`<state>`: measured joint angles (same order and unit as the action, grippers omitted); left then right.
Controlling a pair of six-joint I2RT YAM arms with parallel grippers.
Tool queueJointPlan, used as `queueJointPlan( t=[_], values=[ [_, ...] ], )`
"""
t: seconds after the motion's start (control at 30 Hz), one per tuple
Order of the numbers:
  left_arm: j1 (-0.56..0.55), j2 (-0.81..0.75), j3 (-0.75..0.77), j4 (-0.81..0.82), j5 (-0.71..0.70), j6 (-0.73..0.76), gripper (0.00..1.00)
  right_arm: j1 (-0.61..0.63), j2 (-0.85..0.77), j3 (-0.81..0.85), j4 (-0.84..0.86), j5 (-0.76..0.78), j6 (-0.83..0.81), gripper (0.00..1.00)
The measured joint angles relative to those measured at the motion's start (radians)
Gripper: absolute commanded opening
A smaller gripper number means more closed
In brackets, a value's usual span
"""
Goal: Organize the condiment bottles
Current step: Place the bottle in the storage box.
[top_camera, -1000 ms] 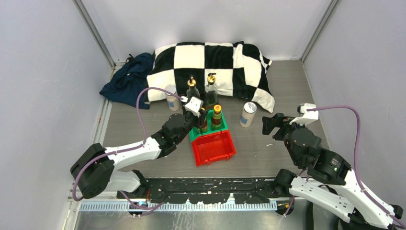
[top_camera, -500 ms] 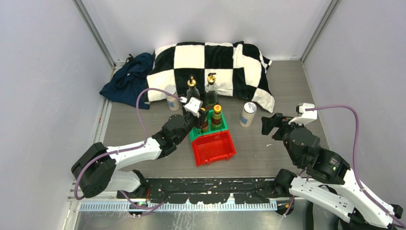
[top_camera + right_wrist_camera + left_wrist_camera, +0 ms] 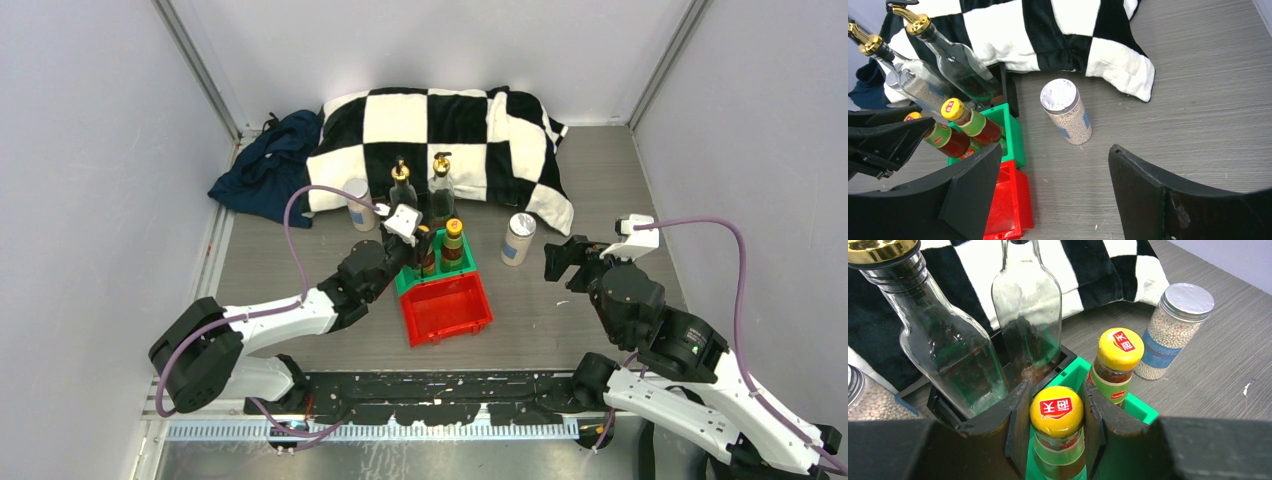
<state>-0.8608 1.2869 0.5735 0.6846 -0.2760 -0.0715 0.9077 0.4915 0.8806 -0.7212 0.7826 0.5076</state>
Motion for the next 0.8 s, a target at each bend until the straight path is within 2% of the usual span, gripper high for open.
queueJointPlan(
  t=[0.13,0.3,0.47,0.53,0.8],
  values=[
    [0.0,0.0,-0.003,0.006,0.0,0.0,0.18,0.0,0.0,0.0,0.002,0.0,0.0,0.84],
    [0.0,0.0,-0.004,0.007,-0.001,0.0,0.48,0.0,0.0,-0.003,0.003,0.0,0.0,0.84],
    [0.0,-0.002,-0.004,0.029,-0.001,-0.005,0.66,0.0,0.0,-0.007,0.002,0.0,0.0,0.84],
    [0.0,-0.004,-0.004,0.037,-0.001,-0.006,0.7,0.0,0.0,-0.008,0.002,-0.001,0.0,0.84],
    [0.0,-0.012,-0.004,0.039,0.0,-0.007,0.73,0.0,0.0,-0.01,0.002,-0.001,0.003,0.84]
  ],
)
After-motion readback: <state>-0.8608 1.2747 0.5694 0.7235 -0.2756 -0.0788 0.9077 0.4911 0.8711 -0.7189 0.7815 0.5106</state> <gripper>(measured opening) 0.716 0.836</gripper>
